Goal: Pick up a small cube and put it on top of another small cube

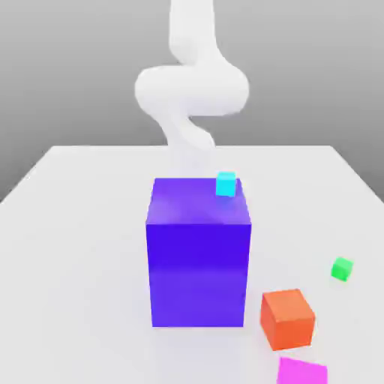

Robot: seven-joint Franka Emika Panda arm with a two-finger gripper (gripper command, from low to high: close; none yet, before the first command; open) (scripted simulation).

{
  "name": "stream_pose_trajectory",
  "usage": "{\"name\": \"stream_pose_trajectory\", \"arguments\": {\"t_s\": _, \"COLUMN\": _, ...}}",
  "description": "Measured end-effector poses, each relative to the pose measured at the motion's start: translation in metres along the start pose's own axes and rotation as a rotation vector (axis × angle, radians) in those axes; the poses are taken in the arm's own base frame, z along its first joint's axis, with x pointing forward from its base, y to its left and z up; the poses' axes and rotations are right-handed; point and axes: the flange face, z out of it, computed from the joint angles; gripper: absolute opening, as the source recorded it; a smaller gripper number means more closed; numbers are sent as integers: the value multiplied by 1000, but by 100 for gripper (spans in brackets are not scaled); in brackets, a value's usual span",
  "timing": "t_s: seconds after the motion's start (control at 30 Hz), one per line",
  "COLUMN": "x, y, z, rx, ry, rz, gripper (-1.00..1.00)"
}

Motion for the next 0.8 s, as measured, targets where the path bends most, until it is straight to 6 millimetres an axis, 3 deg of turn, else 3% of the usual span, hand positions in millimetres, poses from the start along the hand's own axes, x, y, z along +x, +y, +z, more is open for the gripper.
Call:
{"name": "stream_pose_trajectory", "arguments": {"t_s": 0.17, "x": -6, "y": -11, "z": 90, "rx": -8, "ry": -166, "rz": -173, "gripper": 0}}
{"name": "stream_pose_trajectory", "arguments": {"t_s": 0.37, "x": -36, "y": -18, "z": 193, "rx": -21, "ry": -337, "rz": -380, "gripper": 0}}
{"name": "stream_pose_trajectory", "arguments": {"t_s": 0.53, "x": -77, "y": -17, "z": 274, "rx": -37, "ry": -464, "rz": -559, "gripper": 0}}
{"name": "stream_pose_trajectory", "arguments": {"t_s": 0.67, "x": -121, "y": -14, "z": 333, "rx": -50, "ry": -559, "rz": -718, "gripper": 0}}
{"name": "stream_pose_trajectory", "arguments": {"t_s": 0.8, "x": -159, "y": 2, "z": 386, "rx": -77, "ry": -639, "rz": -865, "gripper": 0}}
